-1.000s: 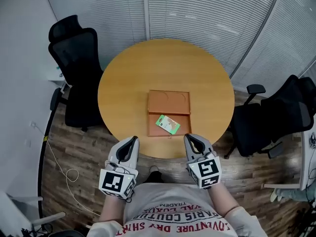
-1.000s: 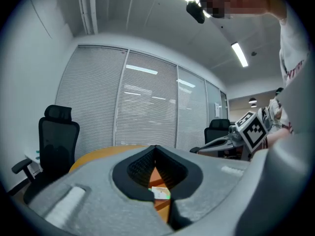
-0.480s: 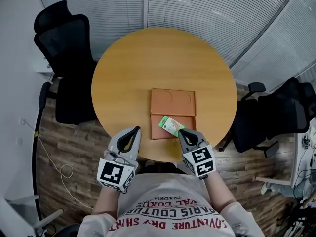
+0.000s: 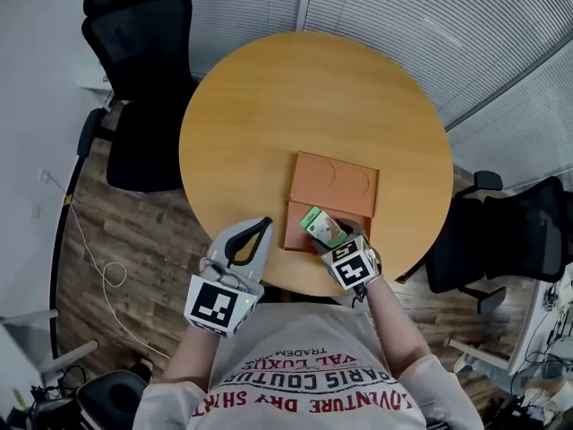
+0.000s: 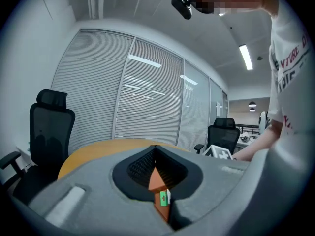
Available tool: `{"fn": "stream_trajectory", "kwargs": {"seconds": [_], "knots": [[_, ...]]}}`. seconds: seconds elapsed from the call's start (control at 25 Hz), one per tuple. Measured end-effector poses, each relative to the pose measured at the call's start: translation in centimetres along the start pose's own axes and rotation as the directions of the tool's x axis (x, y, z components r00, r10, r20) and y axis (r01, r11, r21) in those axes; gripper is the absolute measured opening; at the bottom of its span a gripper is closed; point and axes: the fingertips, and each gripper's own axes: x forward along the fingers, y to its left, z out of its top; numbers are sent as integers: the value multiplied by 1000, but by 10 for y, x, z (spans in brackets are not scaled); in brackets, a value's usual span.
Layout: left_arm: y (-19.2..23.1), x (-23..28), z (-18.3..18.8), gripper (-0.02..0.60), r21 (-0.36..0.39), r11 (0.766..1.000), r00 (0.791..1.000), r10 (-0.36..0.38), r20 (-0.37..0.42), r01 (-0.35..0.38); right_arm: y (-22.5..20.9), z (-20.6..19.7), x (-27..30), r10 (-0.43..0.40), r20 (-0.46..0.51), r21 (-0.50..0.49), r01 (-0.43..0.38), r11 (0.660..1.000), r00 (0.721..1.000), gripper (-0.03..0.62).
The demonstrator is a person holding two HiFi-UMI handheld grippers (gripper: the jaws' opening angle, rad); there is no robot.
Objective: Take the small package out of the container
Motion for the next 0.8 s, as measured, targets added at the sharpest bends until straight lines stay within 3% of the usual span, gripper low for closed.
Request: {"fn": "stream_trajectory", "kwargs": {"seconds": [0.2, 0.48, 0.64, 0.8], "knots": [[6, -4, -13, 11, -45, 995, 996, 84, -36, -86, -3, -31, 30, 62, -170, 31, -58, 998, 983, 341], [12, 0, -17, 11, -81, 978, 981, 186, -54, -190, -4, -34, 47, 85, -225, -29, -94, 995, 970, 359], [12, 0, -20, 11, -90, 969, 972, 225, -69, -231, -8, -34, 52, 47, -237, -90, -71, 993, 970, 361], [13, 0, -25, 11, -102, 959, 963, 257, -85, -265, -10, -36, 57, 72, -236, -87, -95, 992, 969, 370]]}}
